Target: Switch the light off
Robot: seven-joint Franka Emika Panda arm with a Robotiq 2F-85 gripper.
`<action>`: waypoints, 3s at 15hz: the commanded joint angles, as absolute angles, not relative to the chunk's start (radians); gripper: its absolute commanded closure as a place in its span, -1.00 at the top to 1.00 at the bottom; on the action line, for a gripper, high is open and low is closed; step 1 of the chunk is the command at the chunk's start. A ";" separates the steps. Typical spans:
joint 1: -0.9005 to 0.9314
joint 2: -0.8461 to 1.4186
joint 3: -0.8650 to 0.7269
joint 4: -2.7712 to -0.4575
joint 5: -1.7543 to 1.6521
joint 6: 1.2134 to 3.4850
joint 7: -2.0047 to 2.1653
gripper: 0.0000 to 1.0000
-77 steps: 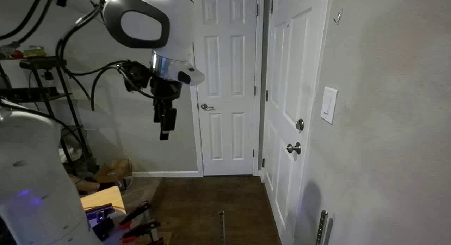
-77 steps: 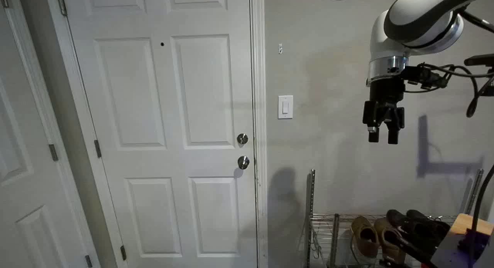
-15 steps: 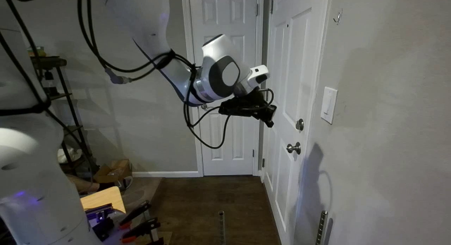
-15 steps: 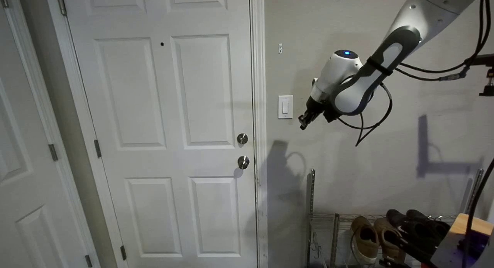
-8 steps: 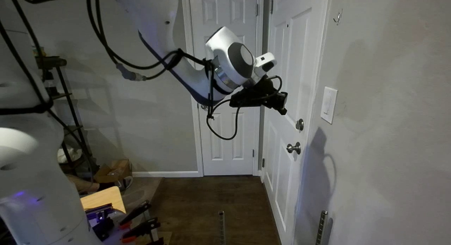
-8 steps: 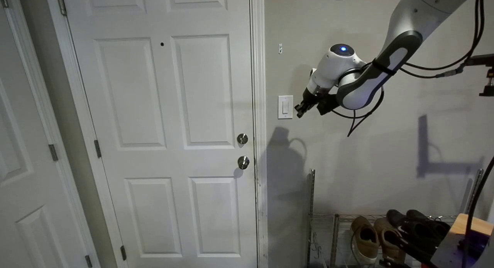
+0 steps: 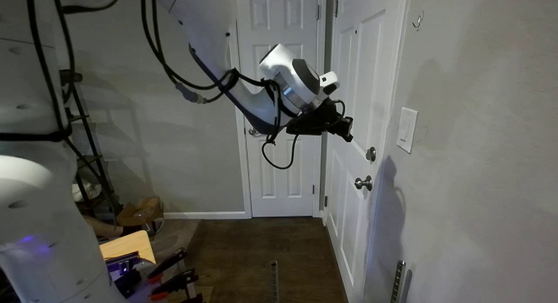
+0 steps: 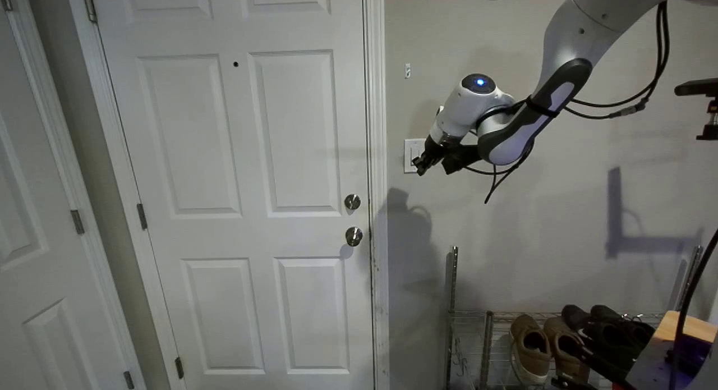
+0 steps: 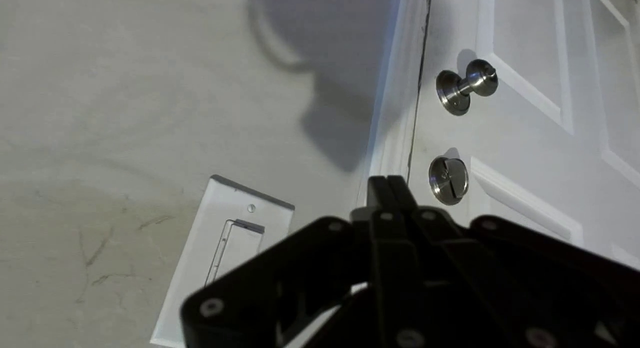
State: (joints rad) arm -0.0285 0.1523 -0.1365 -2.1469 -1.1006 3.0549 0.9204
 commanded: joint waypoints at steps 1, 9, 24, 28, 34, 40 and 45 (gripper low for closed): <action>-0.001 0.203 -0.166 -2.073 -1.199 3.053 1.052 -0.91; 0.005 0.293 -0.207 -1.964 -1.230 3.045 1.151 -0.91; 0.009 0.415 -0.251 -1.788 -1.208 3.024 1.179 -0.92; 0.003 0.443 -0.247 -1.758 -1.190 2.995 1.177 -0.92; -0.002 0.465 -0.243 -1.731 -1.177 2.972 1.176 -0.92; 0.002 0.481 -0.250 -1.683 -1.183 2.945 1.189 -0.91; -0.011 0.506 -0.237 -1.656 -1.153 2.892 1.169 -0.92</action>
